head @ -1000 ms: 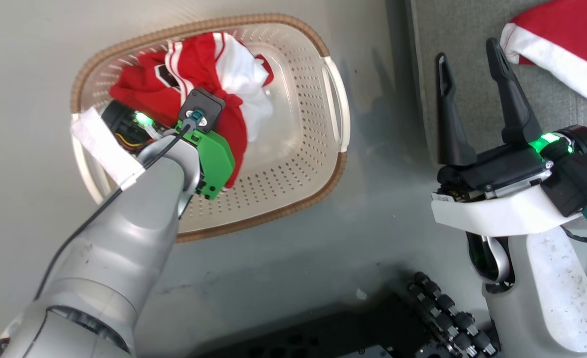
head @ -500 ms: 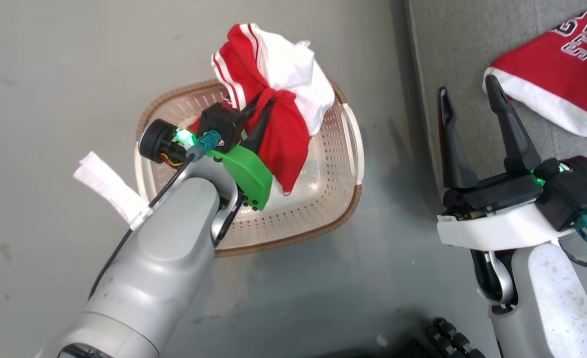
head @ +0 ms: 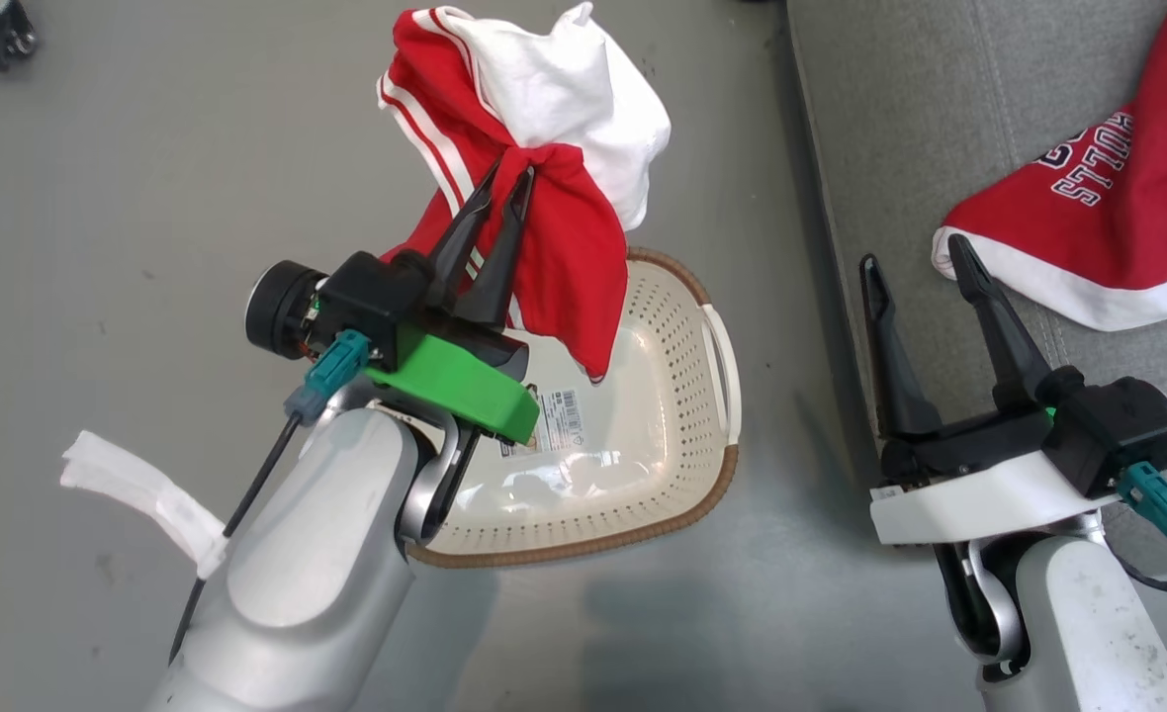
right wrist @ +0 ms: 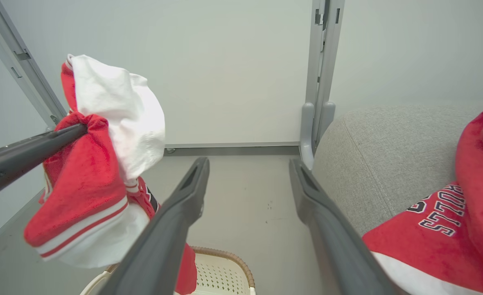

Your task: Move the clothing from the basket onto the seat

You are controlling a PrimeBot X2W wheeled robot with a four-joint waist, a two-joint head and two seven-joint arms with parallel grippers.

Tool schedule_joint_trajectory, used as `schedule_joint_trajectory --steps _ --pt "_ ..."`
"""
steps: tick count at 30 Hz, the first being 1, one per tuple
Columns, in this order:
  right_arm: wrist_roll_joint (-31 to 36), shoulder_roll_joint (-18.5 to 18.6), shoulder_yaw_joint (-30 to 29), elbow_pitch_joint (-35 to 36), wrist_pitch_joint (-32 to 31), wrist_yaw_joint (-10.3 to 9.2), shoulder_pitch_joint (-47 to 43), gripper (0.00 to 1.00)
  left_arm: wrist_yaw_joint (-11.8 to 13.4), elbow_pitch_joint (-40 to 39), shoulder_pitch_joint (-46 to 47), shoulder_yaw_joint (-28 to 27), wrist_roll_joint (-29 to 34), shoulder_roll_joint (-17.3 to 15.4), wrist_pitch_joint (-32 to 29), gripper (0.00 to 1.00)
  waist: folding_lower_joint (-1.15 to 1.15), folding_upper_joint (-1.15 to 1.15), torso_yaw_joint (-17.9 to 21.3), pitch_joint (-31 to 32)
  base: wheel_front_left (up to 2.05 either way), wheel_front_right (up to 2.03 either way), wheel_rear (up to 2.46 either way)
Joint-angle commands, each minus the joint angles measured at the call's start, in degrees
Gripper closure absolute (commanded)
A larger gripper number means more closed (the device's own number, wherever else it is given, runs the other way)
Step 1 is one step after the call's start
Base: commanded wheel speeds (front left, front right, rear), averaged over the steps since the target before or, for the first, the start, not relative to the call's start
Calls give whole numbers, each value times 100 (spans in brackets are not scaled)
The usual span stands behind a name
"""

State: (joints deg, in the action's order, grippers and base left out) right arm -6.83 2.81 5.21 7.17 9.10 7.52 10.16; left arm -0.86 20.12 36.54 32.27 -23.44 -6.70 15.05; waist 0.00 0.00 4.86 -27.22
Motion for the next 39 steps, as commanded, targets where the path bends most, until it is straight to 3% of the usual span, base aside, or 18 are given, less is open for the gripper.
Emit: schedule_joint_trajectory --steps 1,18,39 --pt "41 15 7 -20 -34 -6 -119 0 28 -212 -176 -47 88 -62 16 100 0 0 -181 451 0 0 0" --pt "10 15 97 36 -376 -6 -740 0 -1 -2243 -1390 -412 407 -147 9 100 0 0 -288 1549 0 0 0" --pt "-139 15 268 148 -644 -6 -1368 0 -3 -2575 -2408 -362 368 -183 10 100 0 0 -234 2271 0 0 0"
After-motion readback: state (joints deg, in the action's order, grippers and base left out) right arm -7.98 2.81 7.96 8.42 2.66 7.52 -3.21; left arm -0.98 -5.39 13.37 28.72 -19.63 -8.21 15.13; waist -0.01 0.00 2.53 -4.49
